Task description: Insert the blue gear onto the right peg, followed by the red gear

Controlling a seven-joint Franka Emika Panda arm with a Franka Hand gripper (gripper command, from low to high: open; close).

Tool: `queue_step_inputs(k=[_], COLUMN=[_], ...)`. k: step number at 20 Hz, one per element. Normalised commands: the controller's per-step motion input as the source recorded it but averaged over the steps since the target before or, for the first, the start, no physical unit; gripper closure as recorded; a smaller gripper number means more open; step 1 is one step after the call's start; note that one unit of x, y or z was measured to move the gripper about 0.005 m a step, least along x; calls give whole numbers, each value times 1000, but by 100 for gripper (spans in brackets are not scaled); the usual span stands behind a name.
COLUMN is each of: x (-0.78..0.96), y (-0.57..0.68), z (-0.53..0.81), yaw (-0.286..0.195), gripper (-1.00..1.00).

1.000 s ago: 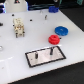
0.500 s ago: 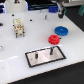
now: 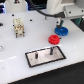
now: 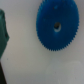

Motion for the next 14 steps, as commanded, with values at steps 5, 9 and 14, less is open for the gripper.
queue_step_inputs(k=[5,9,14], x=[-259,-41,-361], y=[-226,-31,-50], z=[-443,111,176], yaw=[0,0,0], gripper=[-100,-100,-100])
